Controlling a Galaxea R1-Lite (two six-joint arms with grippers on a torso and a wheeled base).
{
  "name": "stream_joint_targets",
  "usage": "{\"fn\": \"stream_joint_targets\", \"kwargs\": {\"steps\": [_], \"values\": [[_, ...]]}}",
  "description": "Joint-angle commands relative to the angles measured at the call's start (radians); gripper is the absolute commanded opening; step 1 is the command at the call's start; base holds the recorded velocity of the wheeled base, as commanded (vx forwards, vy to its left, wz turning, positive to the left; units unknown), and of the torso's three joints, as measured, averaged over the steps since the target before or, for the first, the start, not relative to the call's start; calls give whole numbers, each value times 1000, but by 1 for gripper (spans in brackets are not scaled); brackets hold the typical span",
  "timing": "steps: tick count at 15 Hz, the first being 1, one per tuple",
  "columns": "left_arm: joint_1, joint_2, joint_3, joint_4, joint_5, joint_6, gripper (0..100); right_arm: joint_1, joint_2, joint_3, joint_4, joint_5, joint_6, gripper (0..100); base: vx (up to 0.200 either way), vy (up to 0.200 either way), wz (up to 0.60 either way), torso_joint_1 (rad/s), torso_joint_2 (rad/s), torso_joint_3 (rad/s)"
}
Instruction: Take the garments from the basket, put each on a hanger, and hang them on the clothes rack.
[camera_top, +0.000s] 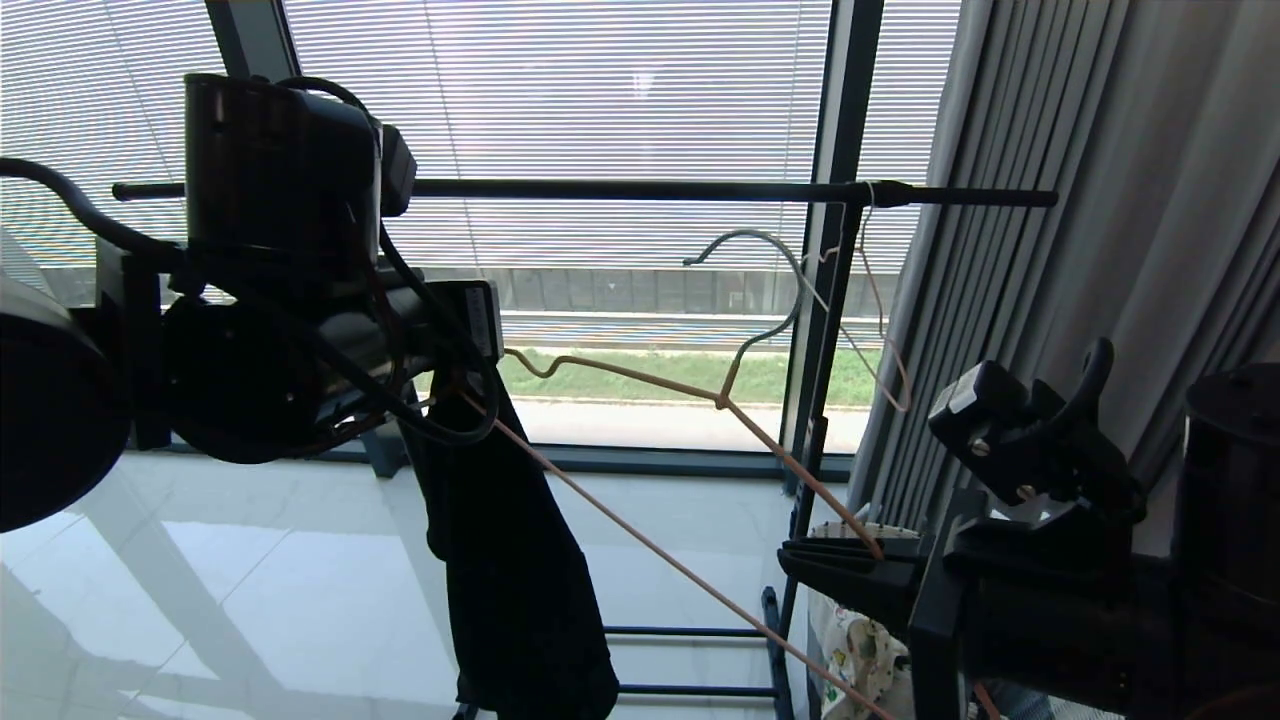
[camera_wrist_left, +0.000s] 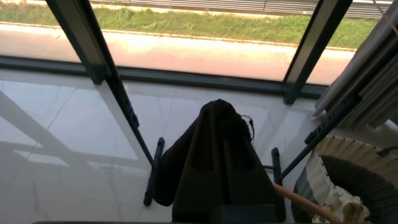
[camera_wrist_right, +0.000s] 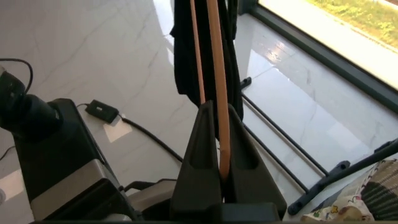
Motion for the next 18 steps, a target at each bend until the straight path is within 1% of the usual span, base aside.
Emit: {"fn": "stream_joint_targets", "kwargs": {"steps": [1,3,4,6,9,11,13,18], "values": [[1,-2,-14,-1,0,-1,0,18,21,2,-4,-6,2,0,0,0,0,0,0,0],[1,-5,-9,-1,7,-1,0,15,33,-15,-6,-39,11,0,0,0,0,0,0,0],[1,-5,-8,-1,8,-1,0,15,36,-22,-6,-52,30,0,0,0,0,0,0,0],[1,-3,-6,-1,8,-1,0,15,36,-32,-7,-65,50,0,0,0,0,0,0,0],[1,0,-3,-1,22,-1,0,17,38,-30,-49,-73,53,0,0,0,0,0,0,0],[2,4,-3,-1,48,-11,0,17,42,-30,-50,-73,56,0,0,0,0,0,0,0],[-1,1,-3,-1,50,-25,0,17,50,-32,-50,-73,56,0,0,0,0,0,0,0],[-47,-8,-3,1,50,-27,0,17,116,-82,-57,-75,56,0,0,0,0,0,0,0]]}}
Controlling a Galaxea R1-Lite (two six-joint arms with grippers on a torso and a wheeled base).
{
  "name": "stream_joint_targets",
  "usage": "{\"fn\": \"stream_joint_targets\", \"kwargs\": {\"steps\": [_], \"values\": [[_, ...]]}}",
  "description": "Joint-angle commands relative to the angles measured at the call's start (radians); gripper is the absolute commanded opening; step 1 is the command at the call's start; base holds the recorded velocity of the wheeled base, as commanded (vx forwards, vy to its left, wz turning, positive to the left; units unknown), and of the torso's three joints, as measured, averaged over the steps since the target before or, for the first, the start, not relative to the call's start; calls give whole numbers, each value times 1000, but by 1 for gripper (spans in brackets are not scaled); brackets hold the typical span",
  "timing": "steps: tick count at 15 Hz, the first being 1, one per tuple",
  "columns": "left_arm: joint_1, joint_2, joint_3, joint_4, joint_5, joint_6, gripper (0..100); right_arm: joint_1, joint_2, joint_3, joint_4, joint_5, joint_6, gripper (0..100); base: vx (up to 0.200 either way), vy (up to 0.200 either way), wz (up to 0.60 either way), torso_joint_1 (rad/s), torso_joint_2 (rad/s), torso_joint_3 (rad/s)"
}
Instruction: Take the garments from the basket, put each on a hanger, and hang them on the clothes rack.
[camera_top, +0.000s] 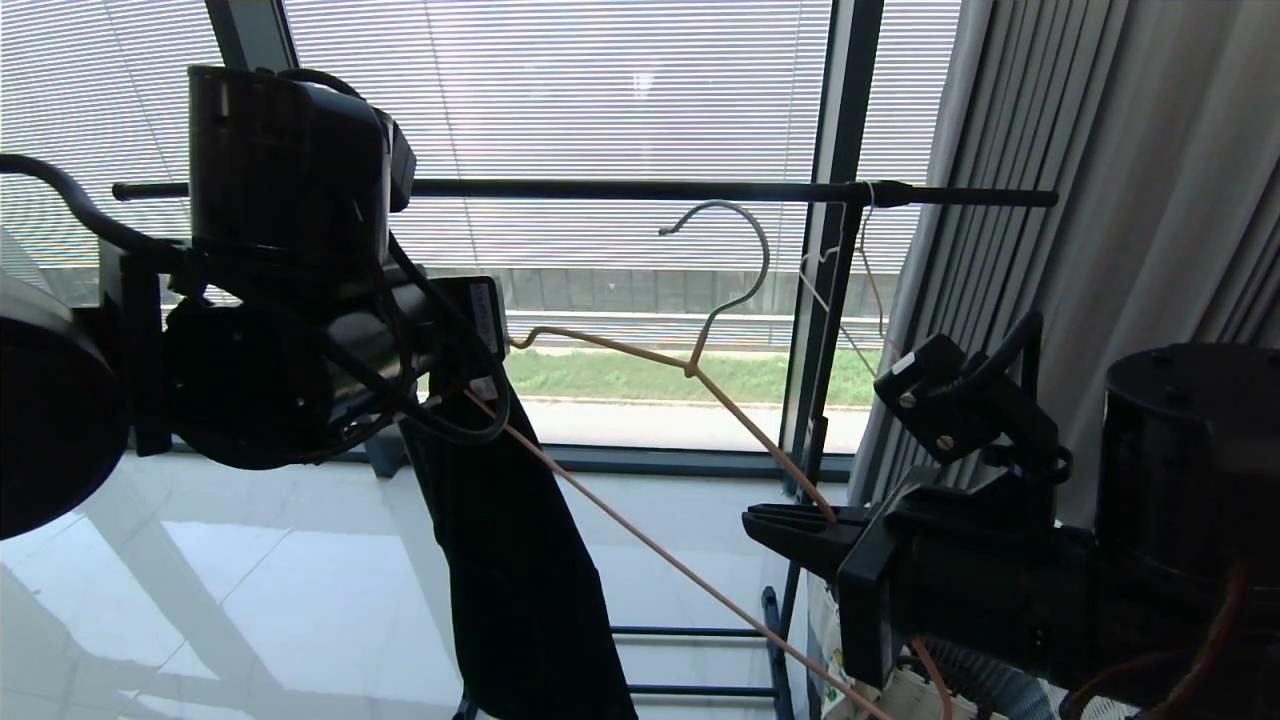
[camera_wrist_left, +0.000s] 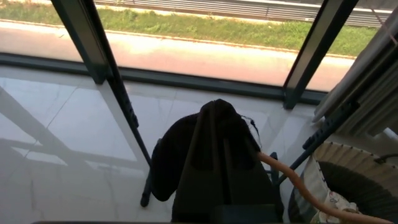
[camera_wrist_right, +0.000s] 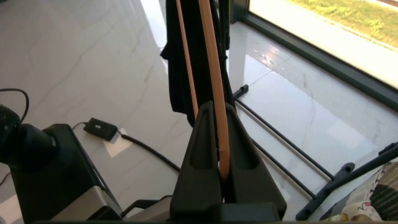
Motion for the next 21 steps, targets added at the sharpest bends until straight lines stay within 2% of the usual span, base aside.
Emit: {"fn": "stream_joint_targets", "kwargs": {"steps": [1,6,9,13,16,21], "values": [[-19,-8,1,1,0,-1,0,0,47,-30,-1,0,0,0,0,0,0,0,0,0],[-17,-17,2,4,3,-18,0,0,82,-46,-1,-38,0,0,0,0,0,0,0,0],[63,0,-1,2,74,-18,0,-3,48,-15,1,-93,5,0,0,0,0,0,0,0],[70,0,2,2,80,-18,0,-15,39,-7,1,-146,5,0,0,0,0,0,0,0],[54,0,2,2,80,-18,0,-13,43,-14,-1,-146,3,0,0,0,0,0,0,0],[-37,-1,4,2,80,-16,0,11,79,-20,-44,-144,0,0,0,0,0,0,0,0]]}}
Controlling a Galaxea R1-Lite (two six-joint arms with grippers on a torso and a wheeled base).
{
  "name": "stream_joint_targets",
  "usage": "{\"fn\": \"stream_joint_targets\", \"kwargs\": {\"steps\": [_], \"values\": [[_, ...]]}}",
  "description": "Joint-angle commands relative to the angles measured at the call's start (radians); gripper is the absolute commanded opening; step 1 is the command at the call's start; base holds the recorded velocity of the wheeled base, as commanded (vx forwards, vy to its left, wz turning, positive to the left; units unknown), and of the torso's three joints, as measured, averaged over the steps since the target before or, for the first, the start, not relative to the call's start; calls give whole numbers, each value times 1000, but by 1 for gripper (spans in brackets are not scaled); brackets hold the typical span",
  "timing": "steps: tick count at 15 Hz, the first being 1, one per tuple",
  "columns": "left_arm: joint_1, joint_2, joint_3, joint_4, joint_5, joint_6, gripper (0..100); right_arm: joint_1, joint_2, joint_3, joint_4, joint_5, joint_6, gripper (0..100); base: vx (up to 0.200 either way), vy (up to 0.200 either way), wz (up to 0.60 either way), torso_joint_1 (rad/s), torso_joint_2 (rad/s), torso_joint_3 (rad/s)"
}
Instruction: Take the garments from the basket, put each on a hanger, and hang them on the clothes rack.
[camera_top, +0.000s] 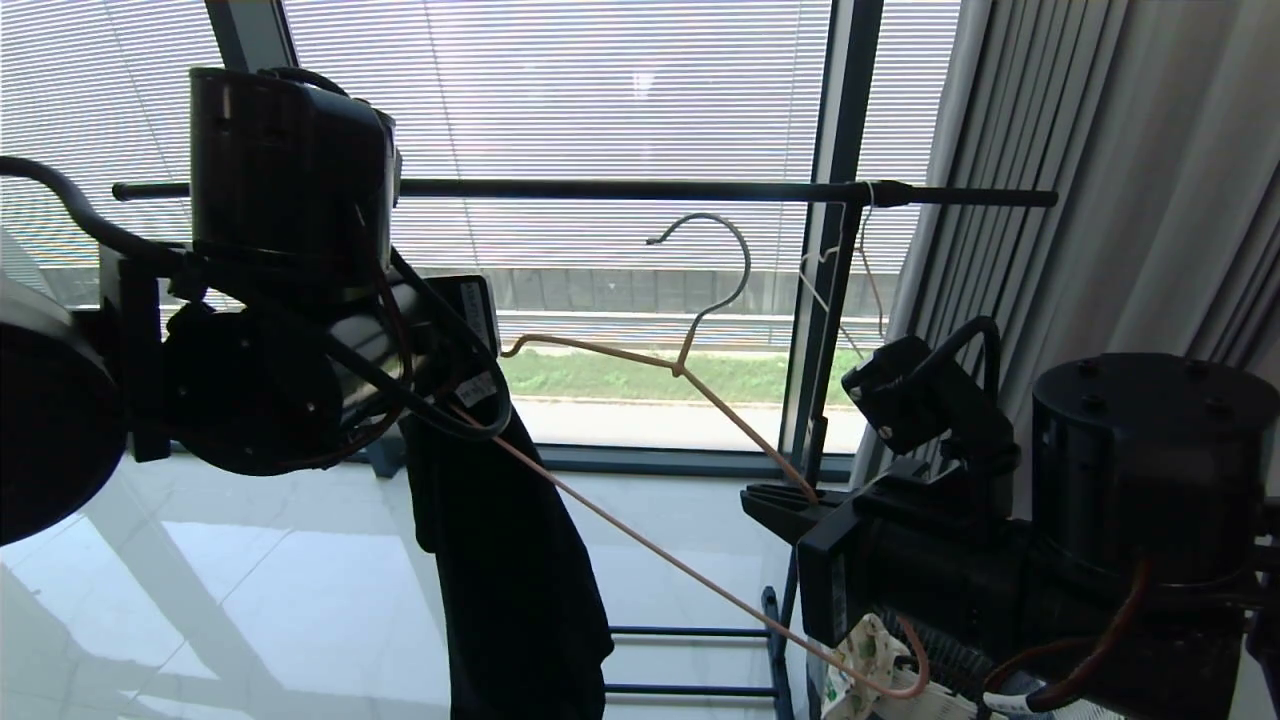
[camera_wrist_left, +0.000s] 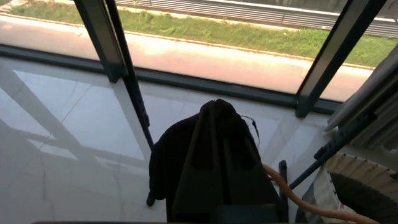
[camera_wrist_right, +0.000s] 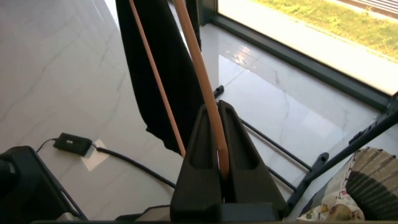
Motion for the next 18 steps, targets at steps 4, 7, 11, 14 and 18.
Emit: {"fn": "stream_joint_targets", "kwargs": {"steps": [4,7,11,14,18], "values": [[-54,-2,-6,0,0,-1,0,3,56,-20,-20,-3,-2,0,0,0,0,0,0,0],[6,15,-32,0,80,-1,0,0,47,-15,-19,-62,-2,0,0,0,0,0,0,0],[21,18,-40,0,100,4,0,-9,28,-6,-16,-126,-2,0,0,0,0,0,0,0],[26,33,-40,0,149,5,0,-18,30,-6,-17,-177,0,0,0,0,0,0,0,0],[30,55,-55,0,173,4,0,-23,39,-9,-20,-206,0,0,0,0,0,0,0,0]]}}
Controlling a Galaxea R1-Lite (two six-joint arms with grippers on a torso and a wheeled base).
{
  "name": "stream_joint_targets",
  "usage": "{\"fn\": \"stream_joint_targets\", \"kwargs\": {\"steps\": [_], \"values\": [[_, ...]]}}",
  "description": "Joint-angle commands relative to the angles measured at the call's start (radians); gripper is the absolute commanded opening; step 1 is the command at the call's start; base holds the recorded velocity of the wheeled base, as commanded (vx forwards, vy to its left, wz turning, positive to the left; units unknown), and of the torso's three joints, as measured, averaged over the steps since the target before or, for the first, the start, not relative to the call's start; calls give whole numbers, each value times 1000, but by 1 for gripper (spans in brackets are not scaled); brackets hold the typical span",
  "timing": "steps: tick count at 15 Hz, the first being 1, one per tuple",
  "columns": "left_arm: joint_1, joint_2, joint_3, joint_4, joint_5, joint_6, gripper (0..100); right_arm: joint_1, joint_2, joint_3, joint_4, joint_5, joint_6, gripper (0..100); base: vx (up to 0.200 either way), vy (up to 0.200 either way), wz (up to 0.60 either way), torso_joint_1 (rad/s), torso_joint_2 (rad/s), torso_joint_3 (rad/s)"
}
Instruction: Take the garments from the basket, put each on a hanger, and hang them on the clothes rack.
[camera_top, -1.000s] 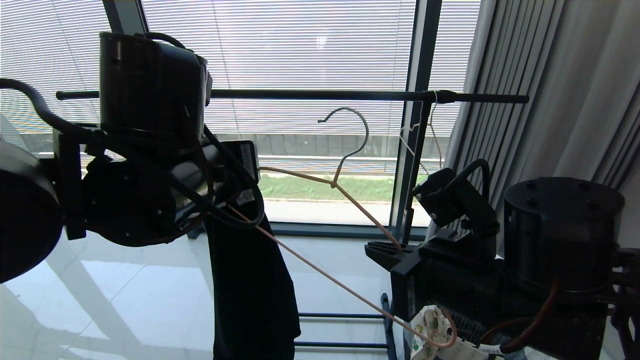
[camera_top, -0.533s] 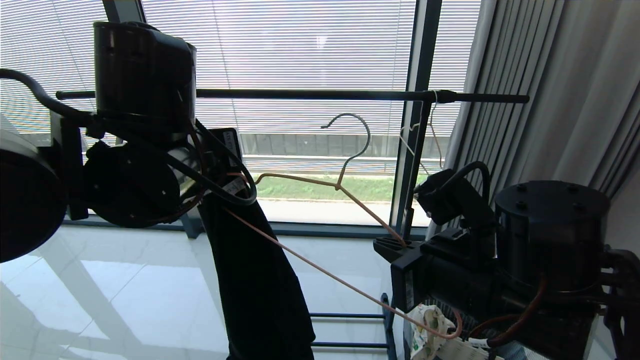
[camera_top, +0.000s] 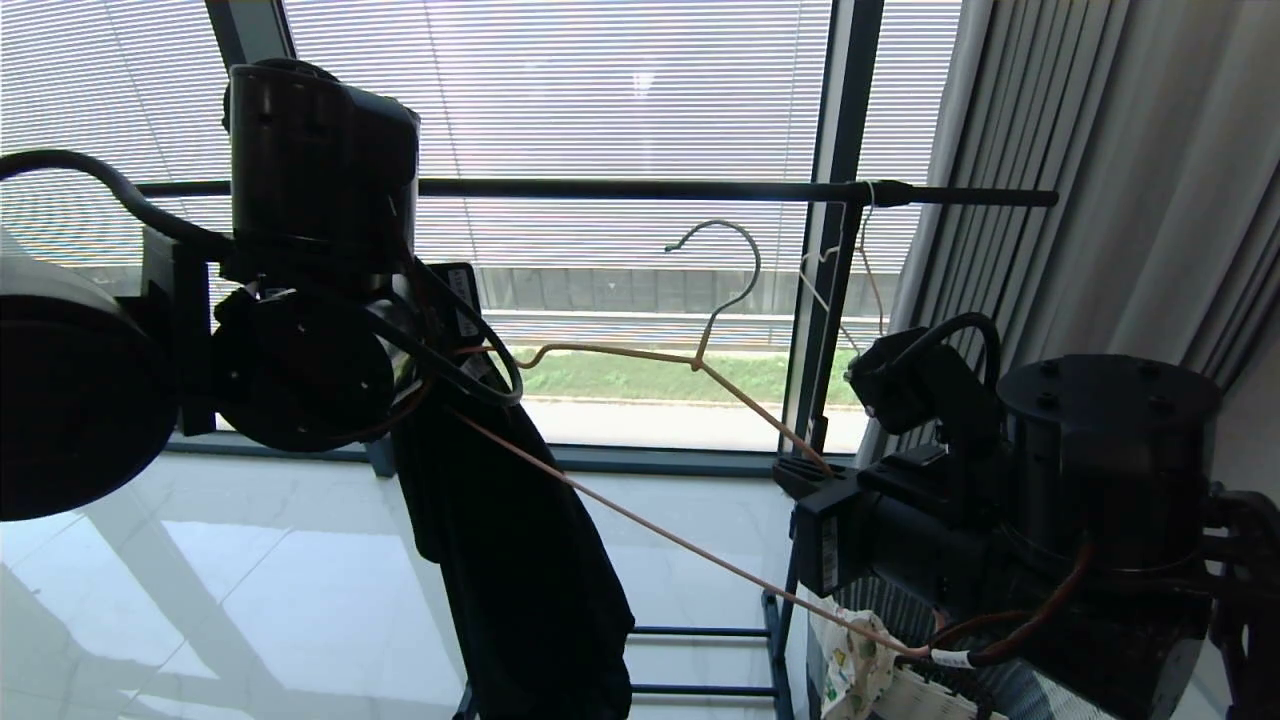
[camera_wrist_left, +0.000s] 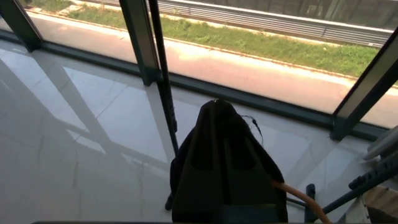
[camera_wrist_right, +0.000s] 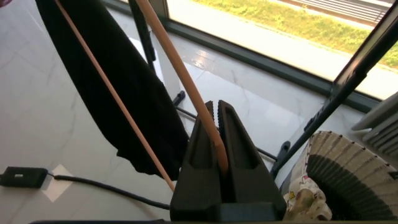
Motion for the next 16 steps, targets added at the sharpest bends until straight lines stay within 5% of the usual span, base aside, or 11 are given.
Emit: {"fn": "stream_joint_targets", "kwargs": {"steps": [1,16], "values": [[5,16,-19,-1,7,0,0,0,13,-1,0,-12,0,0,0,0,0,0,0,0],[-73,28,-57,1,6,-32,0,57,263,-268,-77,-57,-6,0,0,0,0,0,0,0]]}}
